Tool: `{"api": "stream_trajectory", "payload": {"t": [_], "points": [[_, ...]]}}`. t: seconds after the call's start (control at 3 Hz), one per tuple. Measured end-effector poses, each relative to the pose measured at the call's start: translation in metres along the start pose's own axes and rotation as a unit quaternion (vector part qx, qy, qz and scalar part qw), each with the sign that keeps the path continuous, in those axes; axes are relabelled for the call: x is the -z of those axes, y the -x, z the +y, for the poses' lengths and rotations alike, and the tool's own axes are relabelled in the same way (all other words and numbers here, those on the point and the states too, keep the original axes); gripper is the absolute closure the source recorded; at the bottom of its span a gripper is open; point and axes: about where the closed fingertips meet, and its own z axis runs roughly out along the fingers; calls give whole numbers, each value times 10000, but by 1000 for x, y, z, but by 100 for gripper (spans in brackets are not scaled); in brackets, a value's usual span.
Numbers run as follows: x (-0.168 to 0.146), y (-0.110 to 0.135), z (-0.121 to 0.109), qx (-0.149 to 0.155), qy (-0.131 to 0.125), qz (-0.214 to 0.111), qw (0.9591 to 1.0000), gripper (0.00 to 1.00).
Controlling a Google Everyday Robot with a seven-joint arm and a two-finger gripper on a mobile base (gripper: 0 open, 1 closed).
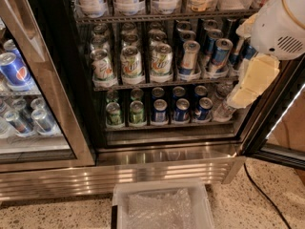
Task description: Pick blue plastic bottle from top shelf of fridge
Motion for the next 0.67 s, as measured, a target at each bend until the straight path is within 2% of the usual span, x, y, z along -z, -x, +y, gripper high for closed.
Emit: {"api": "stream_trajectory", "payload": {"t": [0.33, 0.67], "points": [[0, 0, 0, 2, 1, 2, 10000, 0], [-21, 18, 5, 342, 170, 364, 9986, 0]]}}
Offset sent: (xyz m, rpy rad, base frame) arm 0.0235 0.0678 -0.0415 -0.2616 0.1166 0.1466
